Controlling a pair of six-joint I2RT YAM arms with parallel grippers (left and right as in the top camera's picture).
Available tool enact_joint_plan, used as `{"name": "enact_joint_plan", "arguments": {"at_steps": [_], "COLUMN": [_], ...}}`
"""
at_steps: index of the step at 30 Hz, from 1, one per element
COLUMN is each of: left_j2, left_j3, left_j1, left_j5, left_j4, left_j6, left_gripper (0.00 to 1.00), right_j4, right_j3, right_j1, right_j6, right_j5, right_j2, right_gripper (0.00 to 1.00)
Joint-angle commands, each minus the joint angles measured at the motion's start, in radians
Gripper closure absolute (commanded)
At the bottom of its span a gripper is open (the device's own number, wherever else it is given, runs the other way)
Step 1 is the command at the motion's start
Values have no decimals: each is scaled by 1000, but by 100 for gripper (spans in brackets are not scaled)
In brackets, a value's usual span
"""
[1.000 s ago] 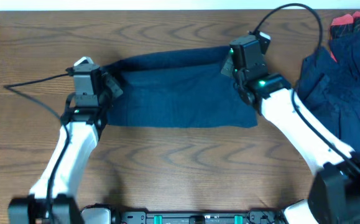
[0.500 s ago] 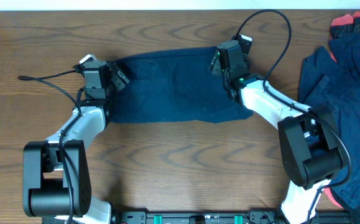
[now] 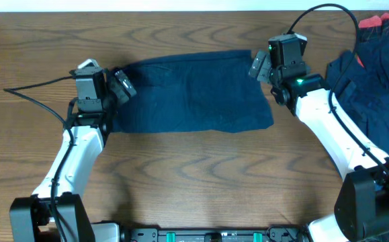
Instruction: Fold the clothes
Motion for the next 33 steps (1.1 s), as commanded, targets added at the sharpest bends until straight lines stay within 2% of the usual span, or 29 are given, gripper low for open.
{"name": "enact_joint_plan", "arguments": {"at_steps": [1, 3, 5, 6, 7, 11, 14, 21, 26, 30, 33], "left_j2": [50, 79, 112, 130, 150, 225, 262, 272, 272, 272, 271], "left_j3": [9, 8, 8, 8, 8, 8, 8, 8, 8, 8, 8], "left_j1": [-12, -19, -24, -24, -24, -24, -24, -24, -24, -24, -24], "left_j5": [25, 26, 26, 26, 26, 26, 26, 26, 26, 26, 27], "left_j4": [-42, -55, -59, -59, -58, -63, -98, -290, -487, -637, -710], "left_j6": [21, 22, 22, 22, 21, 21, 21, 21, 21, 21, 49], "left_gripper": [13, 26, 39, 44, 47, 48, 49, 49, 49, 49, 49], "right_j4": [-36, -53, -52, -50, -47, -23, 3, -70, -253, -408, -452], "right_j3": [0, 0, 0, 0, 0, 0, 0, 0, 0, 0, 0], "right_j1": [-2, -2, -2, -2, -2, 3, 6, 6, 0, -19, -26], "right_j6": [-75, -81, -80, -80, -80, -88, -146, -179, -137, -15, -5], "right_j5": [-147, -171, -196, -207, -218, -259, -313, -310, -115, 13, 16], "right_j2": [50, 81, 122, 140, 159, 234, 282, 350, 350, 350, 350], "right_gripper": [16, 28, 53, 61, 63, 65, 65, 63, 83, 89, 90]}}
